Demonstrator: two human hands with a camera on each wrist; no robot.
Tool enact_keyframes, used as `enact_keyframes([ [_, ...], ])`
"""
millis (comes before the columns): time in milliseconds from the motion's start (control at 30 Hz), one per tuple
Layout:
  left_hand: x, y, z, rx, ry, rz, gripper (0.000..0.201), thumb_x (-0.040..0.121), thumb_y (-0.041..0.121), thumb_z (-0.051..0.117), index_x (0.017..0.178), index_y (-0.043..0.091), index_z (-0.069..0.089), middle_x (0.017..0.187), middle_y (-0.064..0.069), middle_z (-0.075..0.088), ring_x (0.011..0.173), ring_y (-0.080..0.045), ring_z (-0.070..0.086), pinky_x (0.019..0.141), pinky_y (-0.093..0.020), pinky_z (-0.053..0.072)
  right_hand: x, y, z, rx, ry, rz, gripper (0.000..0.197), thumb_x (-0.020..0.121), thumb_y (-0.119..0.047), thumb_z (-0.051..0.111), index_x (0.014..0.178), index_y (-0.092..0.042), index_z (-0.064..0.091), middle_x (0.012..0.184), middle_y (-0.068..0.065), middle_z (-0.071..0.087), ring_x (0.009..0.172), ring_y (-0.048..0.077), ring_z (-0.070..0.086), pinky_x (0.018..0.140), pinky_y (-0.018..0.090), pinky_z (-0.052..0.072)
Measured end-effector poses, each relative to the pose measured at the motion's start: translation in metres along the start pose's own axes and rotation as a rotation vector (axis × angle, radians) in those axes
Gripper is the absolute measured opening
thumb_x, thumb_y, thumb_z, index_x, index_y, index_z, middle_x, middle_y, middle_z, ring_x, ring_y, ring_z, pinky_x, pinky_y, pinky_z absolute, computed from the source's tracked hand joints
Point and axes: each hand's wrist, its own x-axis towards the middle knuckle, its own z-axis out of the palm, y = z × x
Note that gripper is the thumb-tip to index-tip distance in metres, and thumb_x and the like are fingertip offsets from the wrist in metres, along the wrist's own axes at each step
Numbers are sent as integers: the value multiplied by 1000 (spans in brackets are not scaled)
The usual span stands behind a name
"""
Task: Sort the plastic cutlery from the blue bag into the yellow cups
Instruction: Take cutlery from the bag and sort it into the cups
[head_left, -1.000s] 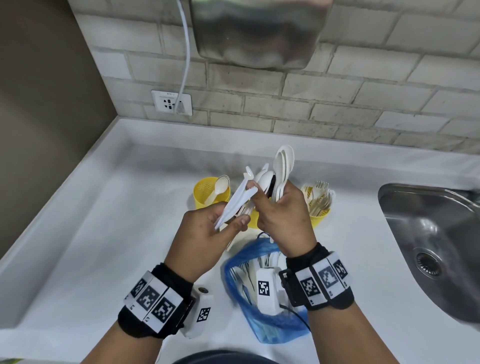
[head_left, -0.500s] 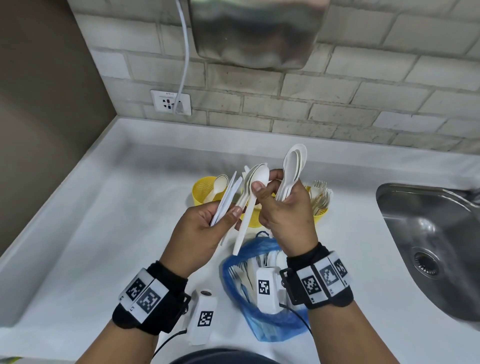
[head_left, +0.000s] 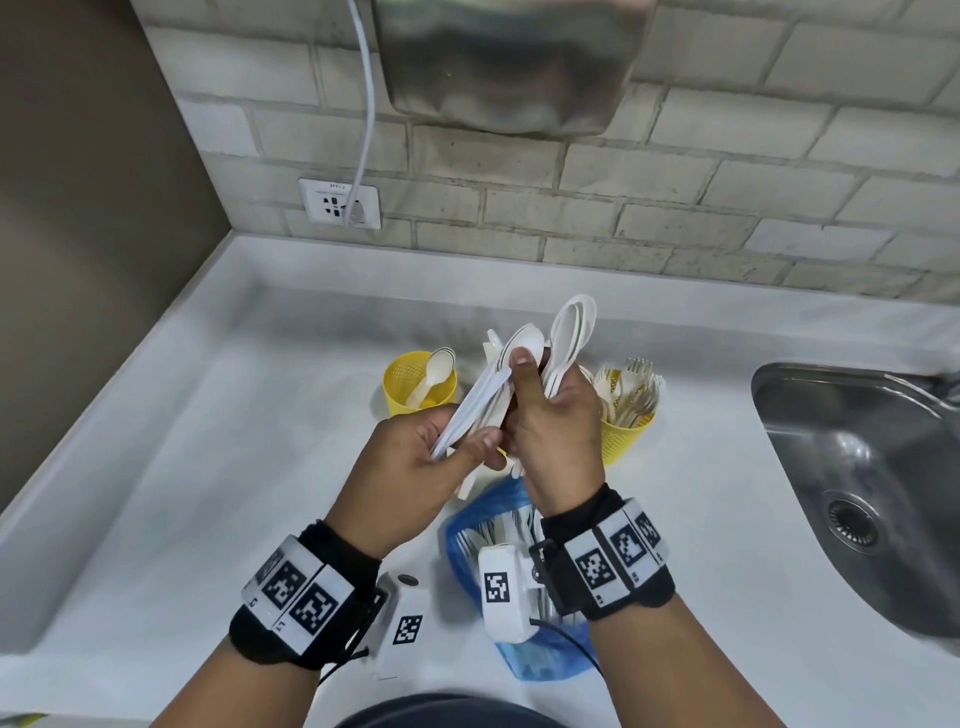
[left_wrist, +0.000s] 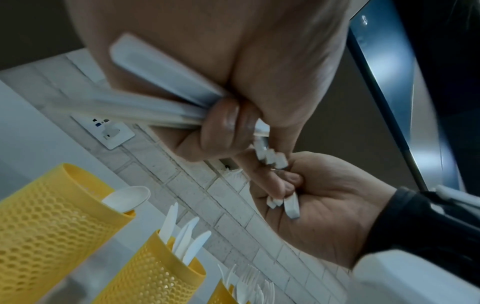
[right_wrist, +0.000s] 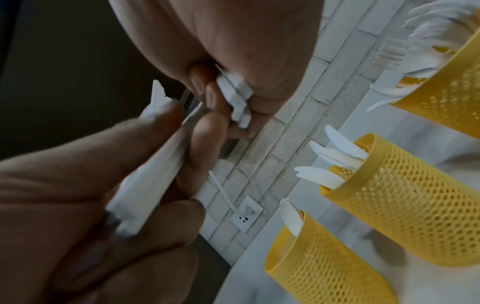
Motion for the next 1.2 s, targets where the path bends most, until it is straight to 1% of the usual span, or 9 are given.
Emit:
enact_keyframes([
  [167, 0, 1, -4, -33, 14, 16, 23, 101, 15, 62, 86, 15, 78, 78, 8, 78, 68, 2, 67, 69, -6, 43, -9, -10, -2, 191, -187, 80, 19, 101, -16, 63, 86, -5, 61, 54, 7, 51, 35, 12, 43, 37, 19, 34],
  [433, 0, -1, -6, 35, -27, 14, 19, 103, 25, 59, 96, 20, 77, 84, 5, 76, 73, -5, 65, 75, -15, 48, -7, -4, -4, 144, -188, 148, 22, 105, -23, 56, 89, -11, 64, 64, 15, 54, 44, 21, 43, 43, 28, 35],
  [500, 1, -2, -6, 32, -4, -14, 18, 104, 29, 57, 111, 32, 73, 95, 14, 76, 84, 1, 67, 80, -16, 49, -3, -4, -7, 181, -116, 146, 20, 106, -21, 53, 95, -7, 62, 71, 13, 61, 49, 20, 52, 47, 30, 41],
  [567, 3, -3, -7, 18, 35, -91, 21, 107, 27, 50, 110, 34, 70, 95, 15, 74, 72, 3, 61, 69, -21, 45, 4, -7, -15, 289, -72, 205, 20, 107, -21, 51, 96, -7, 60, 75, 9, 66, 61, 19, 62, 59, 32, 51],
  [667, 7, -5, -10, -88, 62, -212, 30, 107, 23, 39, 95, 20, 67, 83, 9, 62, 66, -21, 43, 54, -24, 32, 15, -9, -31, 452, -63, 238, 27, 108, -21, 47, 88, -8, 61, 71, 12, 64, 74, 33, 69, 81, 49, 57],
  [767, 12, -5, -10, -205, 59, -289, 37, 107, 24, 34, 89, 18, 65, 68, 7, 46, 58, -13, 35, 47, -18, 26, 20, -10, -42, 501, -31, 182, 29, 108, -21, 47, 82, -13, 55, 64, 9, 49, 53, 26, 54, 64, 42, 55],
  [900, 17, 0, -3, -232, -17, -269, 29, 107, 17, 31, 86, 14, 51, 63, 8, 38, 49, -7, 30, 44, -16, 25, 17, -10, -47, 356, -3, 98, 33, 105, -22, 58, 74, -19, 47, 55, 0, 26, 42, 14, 25, 44, 24, 30],
  [1033, 20, 4, 5, -253, -135, -286, 24, 107, 19, 32, 88, 15, 48, 67, 4, 33, 52, -9, 24, 46, -21, 20, 4, -17, -41, 153, -140, 73, 20, 98, -26, 68, 84, -13, 62, 48, -5, 30, 39, 13, 23, 43, 21, 26],
  [1200, 23, 7, 14, -247, -238, -236, 24, 111, 21, 33, 111, 3, 48, 69, 1, 29, 49, -6, 25, 44, -16, 23, 2, -18, -34, -17, -256, 4, 33, 89, -27, 78, 81, 3, 67, 56, 14, 38, 41, 17, 29, 42, 26, 27],
])
